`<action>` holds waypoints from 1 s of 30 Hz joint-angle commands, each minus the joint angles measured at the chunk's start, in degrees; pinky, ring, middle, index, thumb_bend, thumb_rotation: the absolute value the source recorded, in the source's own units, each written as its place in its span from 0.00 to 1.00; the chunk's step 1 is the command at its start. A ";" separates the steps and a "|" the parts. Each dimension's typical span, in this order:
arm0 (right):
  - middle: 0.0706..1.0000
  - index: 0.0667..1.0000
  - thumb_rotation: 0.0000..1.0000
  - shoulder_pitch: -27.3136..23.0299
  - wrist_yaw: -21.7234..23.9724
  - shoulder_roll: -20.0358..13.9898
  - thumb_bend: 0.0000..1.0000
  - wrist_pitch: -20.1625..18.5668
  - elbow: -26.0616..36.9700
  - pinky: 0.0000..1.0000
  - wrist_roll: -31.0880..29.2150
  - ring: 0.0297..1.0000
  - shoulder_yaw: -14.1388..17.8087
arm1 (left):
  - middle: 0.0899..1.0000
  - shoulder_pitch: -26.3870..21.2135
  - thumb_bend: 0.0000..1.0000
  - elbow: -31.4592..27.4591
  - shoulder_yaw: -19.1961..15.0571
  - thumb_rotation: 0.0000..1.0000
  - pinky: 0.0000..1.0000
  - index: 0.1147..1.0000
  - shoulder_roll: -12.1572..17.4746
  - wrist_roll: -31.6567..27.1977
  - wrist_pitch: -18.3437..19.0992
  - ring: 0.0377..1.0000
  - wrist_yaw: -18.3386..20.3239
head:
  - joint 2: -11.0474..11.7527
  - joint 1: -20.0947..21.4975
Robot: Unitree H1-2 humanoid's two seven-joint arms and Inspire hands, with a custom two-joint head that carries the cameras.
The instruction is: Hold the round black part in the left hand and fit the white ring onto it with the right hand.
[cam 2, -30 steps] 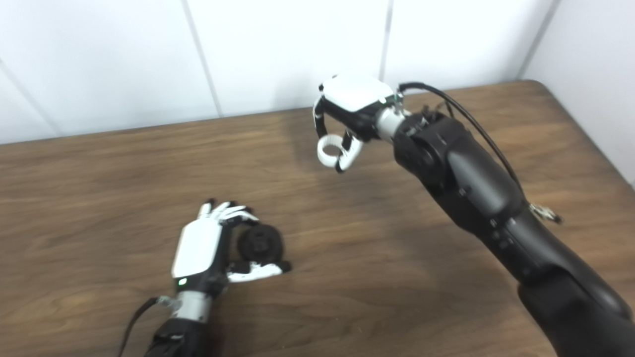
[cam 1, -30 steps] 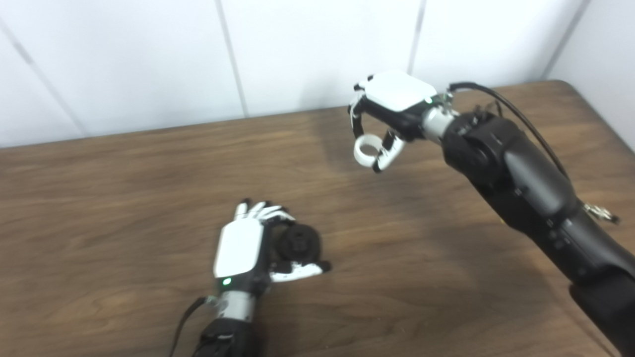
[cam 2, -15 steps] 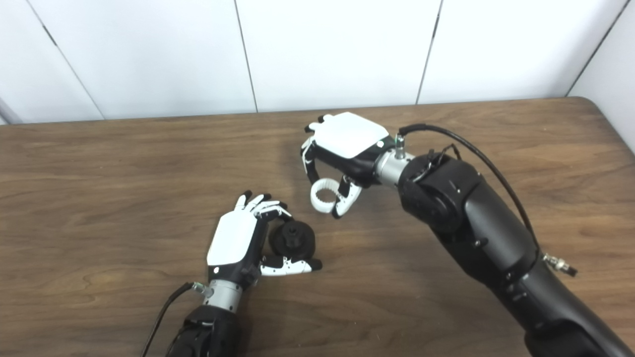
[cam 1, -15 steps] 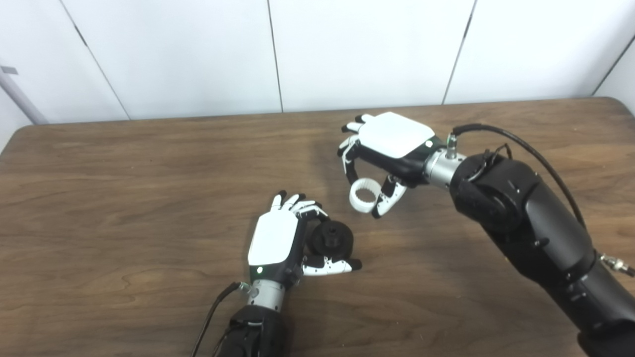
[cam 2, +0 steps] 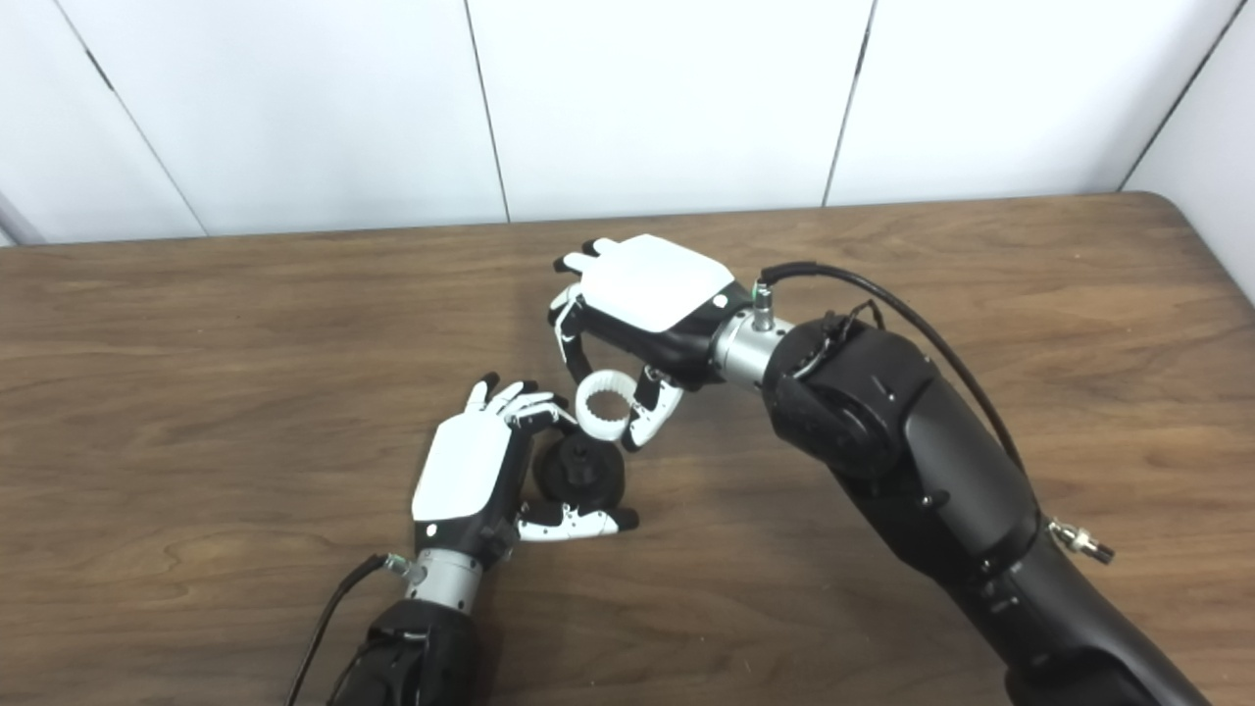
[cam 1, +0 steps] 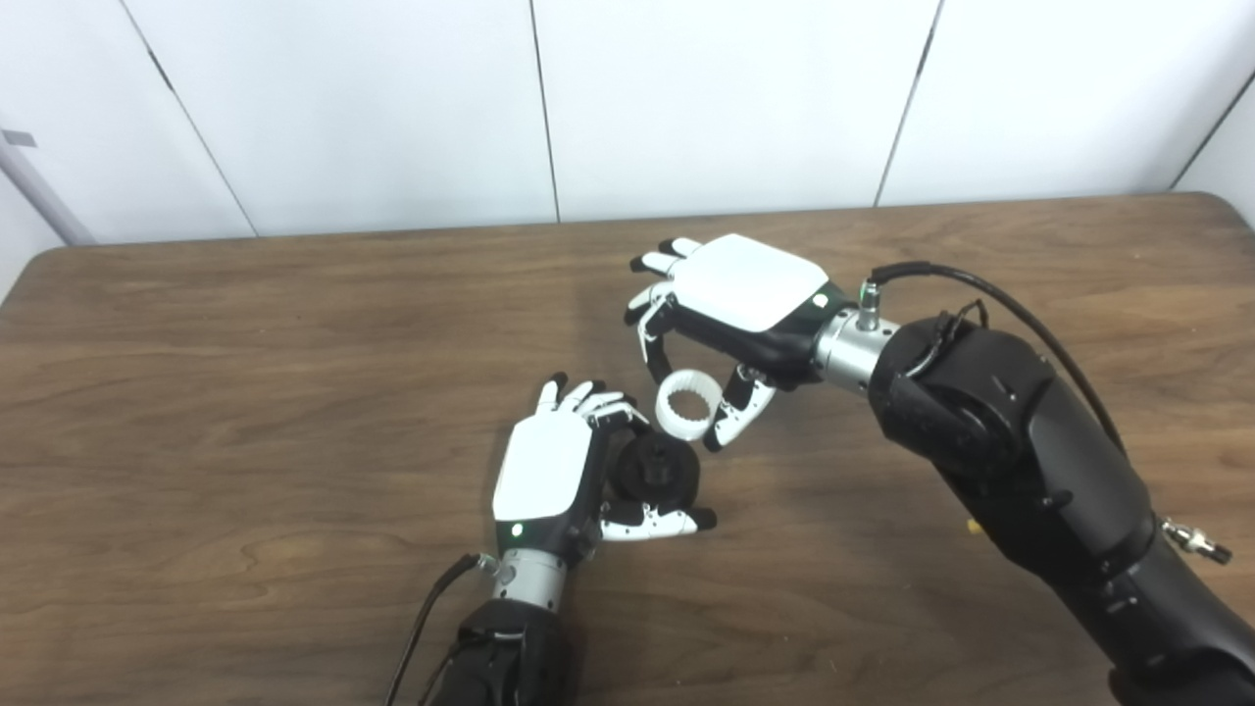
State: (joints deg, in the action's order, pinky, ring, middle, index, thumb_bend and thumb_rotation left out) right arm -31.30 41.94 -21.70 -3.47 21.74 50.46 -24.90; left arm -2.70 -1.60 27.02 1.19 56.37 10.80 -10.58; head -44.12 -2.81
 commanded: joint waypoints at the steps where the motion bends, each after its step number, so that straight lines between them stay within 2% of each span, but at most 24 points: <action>1: 0.79 0.45 0.14 -3.25 -0.78 0.60 0.53 1.04 1.81 1.00 -0.01 0.97 1.10 | 0.75 1.30 0.52 2.75 1.46 0.05 1.00 0.42 -1.49 0.69 0.42 0.88 -0.63 | -0.20 0.24; 17: 0.81 0.45 0.14 -3.16 2.72 2.55 0.52 0.67 1.20 1.00 0.39 0.95 0.30 | 0.75 1.07 0.52 2.73 1.76 0.05 1.00 0.42 -1.38 0.72 0.97 0.88 -0.38 | -0.64 0.46; 30: 0.84 0.45 0.14 -1.13 2.29 3.08 0.53 2.04 0.19 1.00 1.94 0.95 -0.46 | 0.75 1.11 0.52 2.57 1.83 0.05 1.00 0.42 -1.40 0.41 1.07 0.88 -0.58 | -0.97 0.71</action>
State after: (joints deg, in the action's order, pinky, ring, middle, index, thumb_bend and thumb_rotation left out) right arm -30.54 45.35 -18.90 -2.24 21.40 52.26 -25.80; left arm -3.11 -1.24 27.48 1.24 56.40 11.45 -10.97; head -45.09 -2.02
